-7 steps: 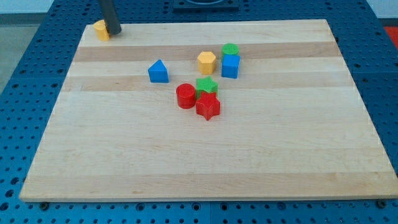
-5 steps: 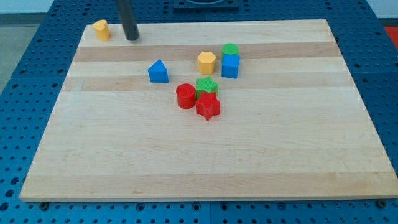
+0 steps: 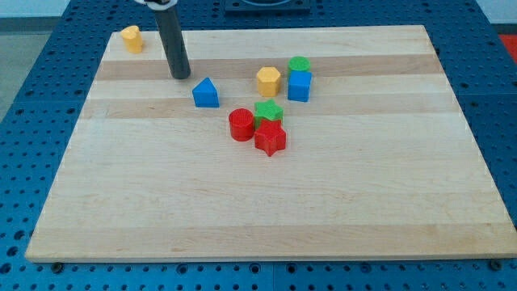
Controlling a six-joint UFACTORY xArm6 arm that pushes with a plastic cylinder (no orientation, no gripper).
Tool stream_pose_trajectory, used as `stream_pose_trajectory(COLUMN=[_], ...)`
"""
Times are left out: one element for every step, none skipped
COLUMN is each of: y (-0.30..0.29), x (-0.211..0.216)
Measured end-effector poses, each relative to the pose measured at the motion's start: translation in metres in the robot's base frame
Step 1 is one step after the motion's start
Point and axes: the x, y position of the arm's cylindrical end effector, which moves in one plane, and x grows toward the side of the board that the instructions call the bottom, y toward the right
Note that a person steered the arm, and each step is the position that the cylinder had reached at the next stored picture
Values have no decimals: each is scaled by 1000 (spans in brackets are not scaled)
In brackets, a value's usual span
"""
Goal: Move the green circle to the top centre of the board
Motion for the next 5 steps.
stream_pose_trajectory(y=[14,52,98,131,162], x=[43,84,96,67,43])
